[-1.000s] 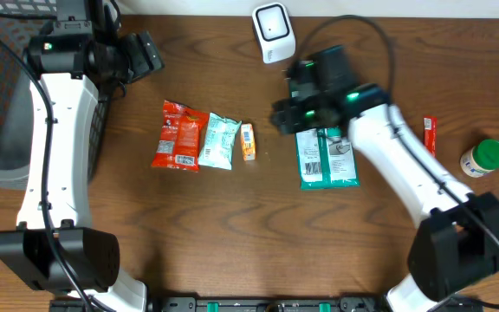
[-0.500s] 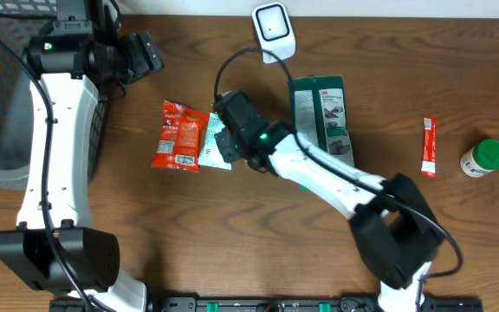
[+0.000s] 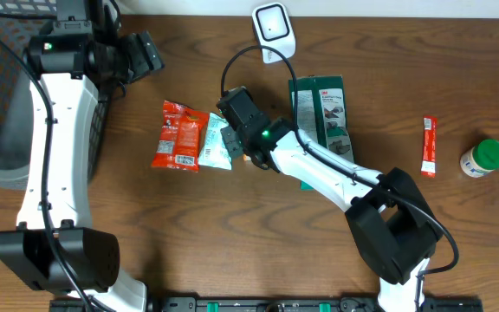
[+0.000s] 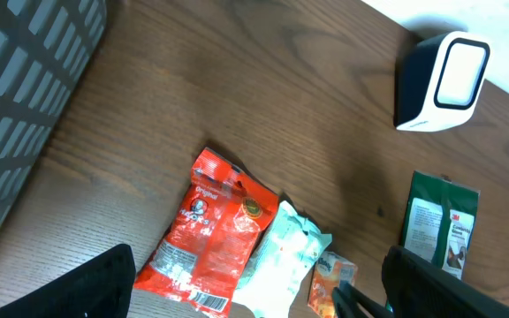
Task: Scan the item barcode
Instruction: 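Lower the right gripper over the orange Kleenex tissue box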
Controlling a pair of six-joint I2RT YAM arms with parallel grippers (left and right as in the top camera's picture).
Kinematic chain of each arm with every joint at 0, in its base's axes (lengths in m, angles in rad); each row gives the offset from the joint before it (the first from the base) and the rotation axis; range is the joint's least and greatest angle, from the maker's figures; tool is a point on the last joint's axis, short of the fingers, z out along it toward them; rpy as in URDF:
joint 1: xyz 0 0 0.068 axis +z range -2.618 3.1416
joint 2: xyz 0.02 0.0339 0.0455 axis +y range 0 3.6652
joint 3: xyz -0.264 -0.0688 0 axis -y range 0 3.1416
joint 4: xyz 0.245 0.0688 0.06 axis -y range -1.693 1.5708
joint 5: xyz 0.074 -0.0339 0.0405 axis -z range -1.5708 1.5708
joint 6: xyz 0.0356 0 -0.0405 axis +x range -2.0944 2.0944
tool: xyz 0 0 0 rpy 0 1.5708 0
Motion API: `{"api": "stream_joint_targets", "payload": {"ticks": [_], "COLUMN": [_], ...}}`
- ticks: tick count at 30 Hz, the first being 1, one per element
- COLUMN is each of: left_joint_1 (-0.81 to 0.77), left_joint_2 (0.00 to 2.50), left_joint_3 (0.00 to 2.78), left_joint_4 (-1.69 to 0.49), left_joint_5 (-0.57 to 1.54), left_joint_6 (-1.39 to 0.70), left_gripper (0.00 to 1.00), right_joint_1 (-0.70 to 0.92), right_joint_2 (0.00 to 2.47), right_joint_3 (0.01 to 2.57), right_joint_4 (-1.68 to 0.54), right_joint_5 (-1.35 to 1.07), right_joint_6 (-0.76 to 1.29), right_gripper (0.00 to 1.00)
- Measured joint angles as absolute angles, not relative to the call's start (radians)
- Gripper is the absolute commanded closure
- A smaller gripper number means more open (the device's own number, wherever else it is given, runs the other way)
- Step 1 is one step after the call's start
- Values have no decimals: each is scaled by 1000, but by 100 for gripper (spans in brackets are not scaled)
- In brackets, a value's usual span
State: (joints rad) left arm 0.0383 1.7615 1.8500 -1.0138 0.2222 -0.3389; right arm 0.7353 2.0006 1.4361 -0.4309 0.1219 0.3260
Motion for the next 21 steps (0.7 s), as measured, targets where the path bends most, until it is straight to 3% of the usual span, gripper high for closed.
{"api": "stream_joint_targets", "payload": {"ticks": [13,21], "left_joint_1": [38,38], "left_joint_2": [1761,1761], "left_joint_3": [1850,1850], "left_joint_4": [-1014,-1014], "left_joint_5": [222,222], "left_joint_6": [-339,-339], "left_gripper": [11,11], "right_joint_1": [735,721], "right_joint_2": [2022,2022], "right_joint_3": [1416,1412], "right_joint_4": [-440,-490], "right_joint_5": [155,297], "right_joint_6": [329,324], "right_gripper": [99,93]}}
